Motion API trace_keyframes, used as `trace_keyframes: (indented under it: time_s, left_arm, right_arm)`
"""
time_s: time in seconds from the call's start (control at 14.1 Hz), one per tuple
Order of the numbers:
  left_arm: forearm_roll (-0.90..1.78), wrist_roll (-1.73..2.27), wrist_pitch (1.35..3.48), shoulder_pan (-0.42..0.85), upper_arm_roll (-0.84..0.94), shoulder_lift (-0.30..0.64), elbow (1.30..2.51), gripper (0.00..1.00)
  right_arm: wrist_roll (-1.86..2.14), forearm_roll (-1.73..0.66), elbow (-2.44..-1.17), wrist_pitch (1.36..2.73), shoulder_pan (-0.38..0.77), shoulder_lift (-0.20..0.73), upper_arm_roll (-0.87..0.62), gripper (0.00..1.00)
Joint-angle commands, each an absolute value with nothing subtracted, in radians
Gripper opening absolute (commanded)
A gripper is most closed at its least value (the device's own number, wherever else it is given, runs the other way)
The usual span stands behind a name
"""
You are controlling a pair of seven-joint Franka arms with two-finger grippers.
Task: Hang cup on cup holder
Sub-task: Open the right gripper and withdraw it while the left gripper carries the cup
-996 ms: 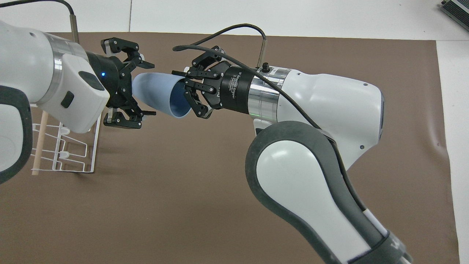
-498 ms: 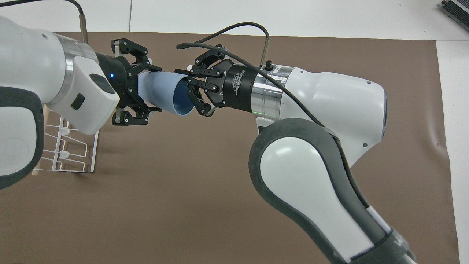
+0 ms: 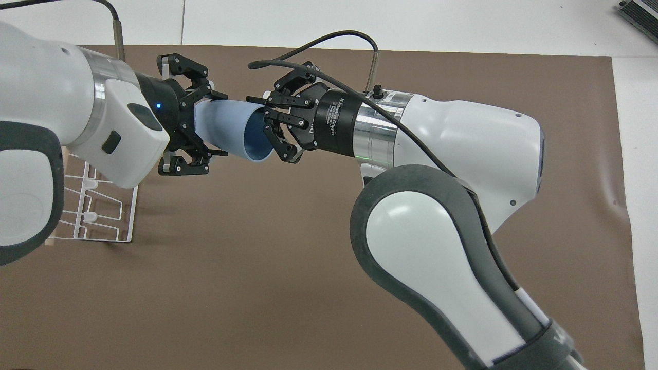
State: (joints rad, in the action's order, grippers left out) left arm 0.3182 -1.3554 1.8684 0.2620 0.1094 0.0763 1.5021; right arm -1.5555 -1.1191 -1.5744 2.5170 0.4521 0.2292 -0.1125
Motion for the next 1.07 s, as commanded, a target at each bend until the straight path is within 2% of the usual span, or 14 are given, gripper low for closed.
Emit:
trace_keyframes:
  time_s: [0.0, 0.07, 0.21, 0.36, 0.78, 1.0]
  left_arm:
    - [0.313, -1.333, 1.853, 0.276, 0.098, 0.084, 1.490, 0.00]
    - [0.313, -1.333, 1.853, 0.276, 0.098, 0.083, 1.489, 0.00]
    - [0.311, -1.333, 1.852, 0.275, 0.098, 0.084, 1.491, 0.00]
    - [0.311, -1.333, 1.842, 0.275, 0.094, 0.083, 1.488, 0.00]
    - [0.290, -1.327, 1.841, 0.273, 0.089, 0.077, 1.483, 0.00]
    - [0.261, -1.328, 1.833, 0.256, 0.089, 0.071, 1.483, 0.00]
  right_arm:
    - [-1.529, -1.126, -1.560, 2.530, 0.442, 0.233, -0.121, 0.21]
    - [-1.522, -1.124, -1.560, 2.531, 0.443, 0.233, -0.121, 0.30]
    - [-1.494, -1.124, -1.560, 2.531, 0.448, 0.233, -0.121, 0.33]
    - [-1.489, -1.124, -1.560, 2.531, 0.448, 0.233, -0.121, 0.43]
    - [-1.445, -1.121, -1.560, 2.530, 0.448, 0.233, -0.121, 0.42]
    - [-1.287, -1.095, -1.560, 2.519, 0.440, 0.224, -0.120, 0.42]
